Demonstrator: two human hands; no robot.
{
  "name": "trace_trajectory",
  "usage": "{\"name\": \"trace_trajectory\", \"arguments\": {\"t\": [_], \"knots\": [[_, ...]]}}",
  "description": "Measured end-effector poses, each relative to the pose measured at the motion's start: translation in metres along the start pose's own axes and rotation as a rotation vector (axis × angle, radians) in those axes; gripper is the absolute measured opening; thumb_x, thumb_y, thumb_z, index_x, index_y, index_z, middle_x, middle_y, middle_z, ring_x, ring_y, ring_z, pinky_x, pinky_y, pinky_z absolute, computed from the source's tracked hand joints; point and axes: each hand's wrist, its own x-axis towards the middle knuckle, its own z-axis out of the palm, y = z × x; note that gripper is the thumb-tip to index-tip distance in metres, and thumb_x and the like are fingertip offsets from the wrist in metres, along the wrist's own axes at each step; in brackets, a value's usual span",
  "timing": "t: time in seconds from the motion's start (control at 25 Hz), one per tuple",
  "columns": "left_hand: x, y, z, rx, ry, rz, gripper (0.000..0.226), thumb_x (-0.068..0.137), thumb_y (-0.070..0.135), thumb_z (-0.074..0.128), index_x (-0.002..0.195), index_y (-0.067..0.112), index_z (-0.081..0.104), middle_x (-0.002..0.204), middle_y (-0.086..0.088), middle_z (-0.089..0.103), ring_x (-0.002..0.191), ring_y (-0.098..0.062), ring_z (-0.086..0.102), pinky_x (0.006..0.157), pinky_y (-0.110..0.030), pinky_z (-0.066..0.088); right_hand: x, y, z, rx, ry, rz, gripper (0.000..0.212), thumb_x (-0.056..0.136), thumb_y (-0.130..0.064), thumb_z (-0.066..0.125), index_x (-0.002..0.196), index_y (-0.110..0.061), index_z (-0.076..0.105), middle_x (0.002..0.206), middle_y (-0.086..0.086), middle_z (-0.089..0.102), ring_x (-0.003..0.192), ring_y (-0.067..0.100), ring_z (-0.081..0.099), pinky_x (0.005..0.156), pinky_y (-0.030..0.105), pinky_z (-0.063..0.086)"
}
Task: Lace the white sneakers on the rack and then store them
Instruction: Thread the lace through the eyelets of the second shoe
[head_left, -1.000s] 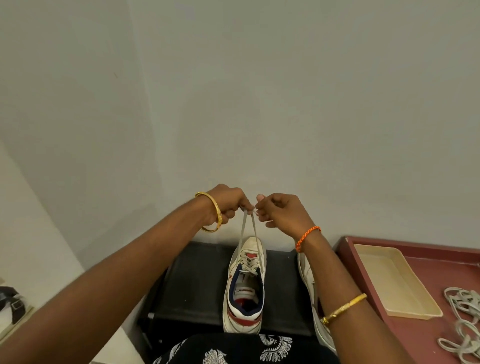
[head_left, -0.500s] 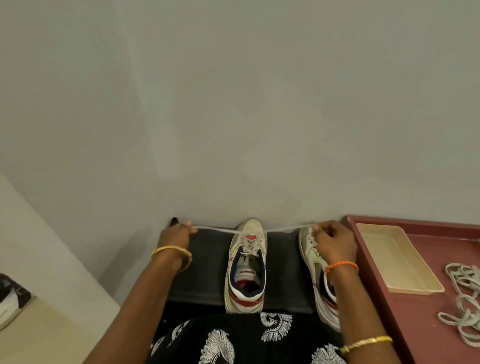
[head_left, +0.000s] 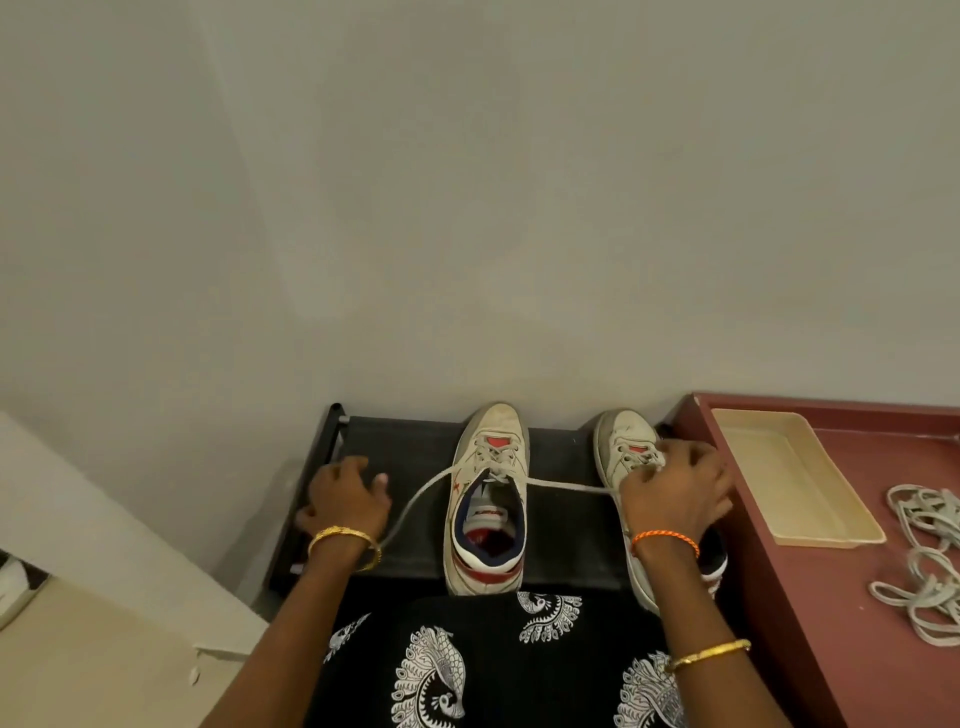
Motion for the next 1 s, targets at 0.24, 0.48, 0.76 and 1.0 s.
{"name": "trace_trajectory", "arguments": {"t": [0.24,0.48,0.76,1.0], "knots": [[-0.02,0.064,0.042,-0.089,-0.336,0.429,0.036,0.101,0.033,0.034,0.122,0.012,0.055,0.117,-0.011,0.053,0.11,-0.023,0.051,0.095,-0.035,0.043,-0.048,-0.037,0.037,0.145,-0.695,-0.39,0.03,0.091,-0.025,0.059,0.118,-0.013,0.065,0.109,0.008,0.064,0.104,0.024,0.059,0.093,0.032,0.044],[-0.018,0.069,0.033,-0.356,-0.282,0.272,0.019,0.099,0.023,0.044,0.096,0.006,0.051,0.092,-0.003,0.052,0.074,-0.008,0.052,0.053,-0.005,0.042,-0.042,-0.037,0.034,0.317,-0.582,-0.176,0.022,0.09,-0.011,0.062,0.108,-0.003,0.069,0.106,0.012,0.067,0.099,0.021,0.063,0.082,0.016,0.043],[-0.016,0.06,0.027,-0.457,-0.196,0.181,0.024,0.087,0.024,0.066,0.101,0.005,0.071,0.095,-0.005,0.069,0.078,-0.01,0.06,0.062,-0.013,0.043,-0.037,-0.042,0.027,0.257,-0.514,-0.134,0.021,0.085,-0.022,0.068,0.097,-0.005,0.073,0.099,0.008,0.062,0.094,0.019,0.059,0.073,0.021,0.039],[-0.031,0.049,0.04,-0.438,-0.024,0.018,0.022,0.09,0.021,0.061,0.095,0.0,0.069,0.085,-0.008,0.066,0.065,-0.008,0.052,0.051,-0.01,0.033,-0.044,-0.026,0.03,0.274,-0.422,0.081,0.014,0.083,-0.016,0.07,0.085,-0.002,0.072,0.087,0.004,0.057,0.075,0.009,0.047,0.055,0.009,0.029]]}}
